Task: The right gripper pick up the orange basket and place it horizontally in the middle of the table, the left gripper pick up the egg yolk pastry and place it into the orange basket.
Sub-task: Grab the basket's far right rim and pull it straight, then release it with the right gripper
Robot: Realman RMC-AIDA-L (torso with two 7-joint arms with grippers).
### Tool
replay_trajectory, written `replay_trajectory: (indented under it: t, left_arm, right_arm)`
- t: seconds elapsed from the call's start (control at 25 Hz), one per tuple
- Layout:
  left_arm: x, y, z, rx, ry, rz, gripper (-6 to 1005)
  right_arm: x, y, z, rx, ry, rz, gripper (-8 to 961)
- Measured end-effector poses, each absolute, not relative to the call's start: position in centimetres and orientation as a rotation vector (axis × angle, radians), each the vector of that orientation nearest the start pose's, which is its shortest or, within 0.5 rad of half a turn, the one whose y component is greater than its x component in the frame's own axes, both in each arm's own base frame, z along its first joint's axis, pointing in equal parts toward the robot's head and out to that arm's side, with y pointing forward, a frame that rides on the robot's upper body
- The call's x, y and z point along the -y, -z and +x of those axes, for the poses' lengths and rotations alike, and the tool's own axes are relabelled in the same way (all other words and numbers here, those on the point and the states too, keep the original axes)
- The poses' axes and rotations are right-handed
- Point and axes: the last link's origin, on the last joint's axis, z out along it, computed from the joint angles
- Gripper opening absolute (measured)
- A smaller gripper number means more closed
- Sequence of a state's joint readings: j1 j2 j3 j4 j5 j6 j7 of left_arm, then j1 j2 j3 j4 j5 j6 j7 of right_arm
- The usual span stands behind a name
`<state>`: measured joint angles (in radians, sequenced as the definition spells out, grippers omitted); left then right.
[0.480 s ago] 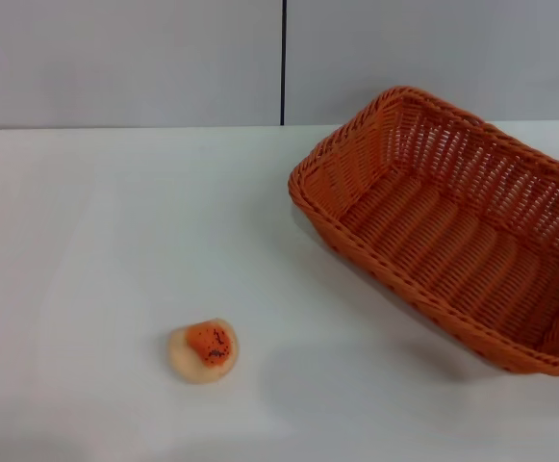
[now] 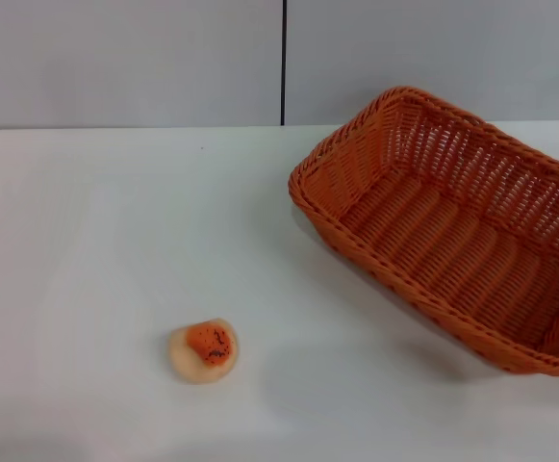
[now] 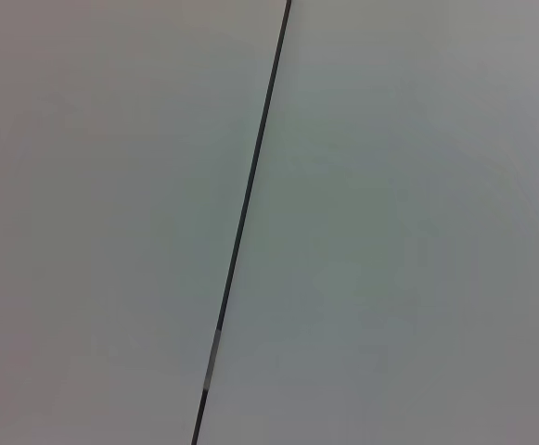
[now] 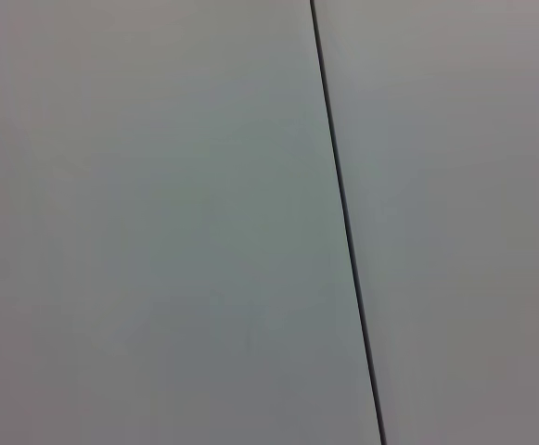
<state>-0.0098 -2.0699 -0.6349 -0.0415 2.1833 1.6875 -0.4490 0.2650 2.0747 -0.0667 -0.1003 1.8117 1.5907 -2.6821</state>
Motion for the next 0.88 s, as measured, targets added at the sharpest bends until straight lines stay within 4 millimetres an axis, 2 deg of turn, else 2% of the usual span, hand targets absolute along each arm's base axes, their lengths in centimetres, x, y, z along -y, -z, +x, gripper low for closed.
replay_trajectory:
  t: [0.16, 0.28, 0.32, 0.36, 0.4, 0.44, 0.48, 0.52, 0.68, 0.72, 0.88]
  left_arm:
    - [-15.3, -2.6, -38.8, 0.634, 0.884, -1.404, 800]
    - [-15.7, -2.7, -39.0, 0.637, 0.873, -1.403, 799]
    - [-15.9, -2.7, -39.1, 0.641, 0.865, -1.406, 799]
    - [-15.9, -2.7, -39.1, 0.641, 0.865, -1.406, 799]
    - [-16.2, -2.6, -39.2, 0.646, 0.860, -1.410, 799]
    - [-16.2, -2.6, -39.2, 0.646, 0.860, -1.410, 799]
    - [-16.4, -2.6, -39.2, 0.649, 0.856, -1.413, 799]
    - [-16.9, -2.6, -39.2, 0.651, 0.852, -1.418, 799]
    - [-17.3, -2.5, -39.3, 0.654, 0.848, -1.424, 798]
    - [-17.6, -2.5, -39.3, 0.656, 0.846, -1.427, 798]
    - [-18.0, -2.3, -39.2, 0.663, 0.843, -1.432, 797]
  right_arm:
    - [-24.9, -6.2, 37.2, -0.453, -0.894, -1.393, 787]
    - [-25.1, -7.1, 37.3, -0.454, -0.909, -1.449, 786]
    - [-25.3, -8.5, 37.4, -0.486, -0.953, -1.489, 786]
    - [-25.3, -8.5, 37.4, -0.486, -0.953, -1.489, 786]
    - [-25.5, -10.1, 37.5, -0.540, -1.006, -1.527, 786]
    - [-25.5, -10.1, 37.5, -0.540, -1.006, -1.527, 786]
    - [-25.6, -10.9, 37.4, -0.561, -1.018, -1.554, 786]
    - [-26.2, -12.3, 37.0, -0.602, -1.028, -1.619, 786]
    - [-27.2, -13.5, 36.2, -0.682, -1.022, -1.717, 785]
    - [-28.0, -14.5, 35.5, -0.740, -0.990, -1.788, 785]
    - [-29.1, -15.6, 34.1, -0.812, -0.920, -1.885, 785]
